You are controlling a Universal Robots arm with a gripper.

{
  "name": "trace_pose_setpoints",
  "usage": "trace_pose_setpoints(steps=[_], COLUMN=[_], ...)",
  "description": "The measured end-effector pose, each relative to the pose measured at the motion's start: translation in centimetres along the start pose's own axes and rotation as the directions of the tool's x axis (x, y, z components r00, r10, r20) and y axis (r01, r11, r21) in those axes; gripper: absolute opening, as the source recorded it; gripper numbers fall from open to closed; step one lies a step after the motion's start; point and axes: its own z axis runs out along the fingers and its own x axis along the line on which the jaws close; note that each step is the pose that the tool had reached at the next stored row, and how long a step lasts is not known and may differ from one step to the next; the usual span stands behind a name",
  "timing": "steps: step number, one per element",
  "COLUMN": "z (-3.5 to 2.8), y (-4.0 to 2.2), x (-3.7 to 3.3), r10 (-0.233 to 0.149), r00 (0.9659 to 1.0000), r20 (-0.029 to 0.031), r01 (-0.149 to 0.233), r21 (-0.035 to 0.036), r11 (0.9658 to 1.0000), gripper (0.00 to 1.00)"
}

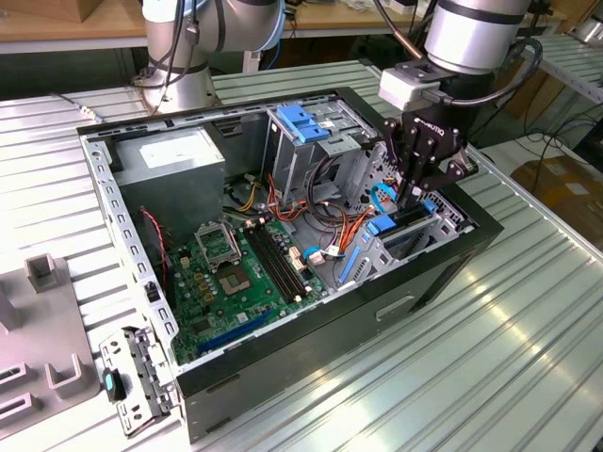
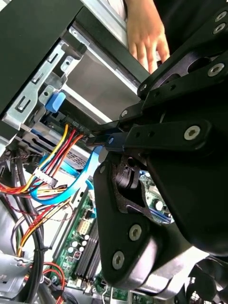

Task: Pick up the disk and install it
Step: 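Insert the second disk wire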

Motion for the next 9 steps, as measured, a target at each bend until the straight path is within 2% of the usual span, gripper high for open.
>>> trace_pose_setpoints(steps=[2, 7, 8, 9], z=[0.04, 0.11, 0.11, 0.15], y=[0.1, 0.15, 0.15, 0.17], x=[0.07, 0.25, 0.26, 0.29], r10=[0.001, 0.002, 0.002, 0.003], r00=[1.0, 1.0, 1.0, 0.9999], r20=[0.0007, 0.0041, 0.0066, 0.0127], r01=[-0.001, -0.002, -0.002, -0.003], r21=[0.0093, 0.0138, 0.0159, 0.0199], r11=[1.0, 0.9999, 0.9999, 0.9998], gripper=[0.16, 0.16, 0.16, 0.16])
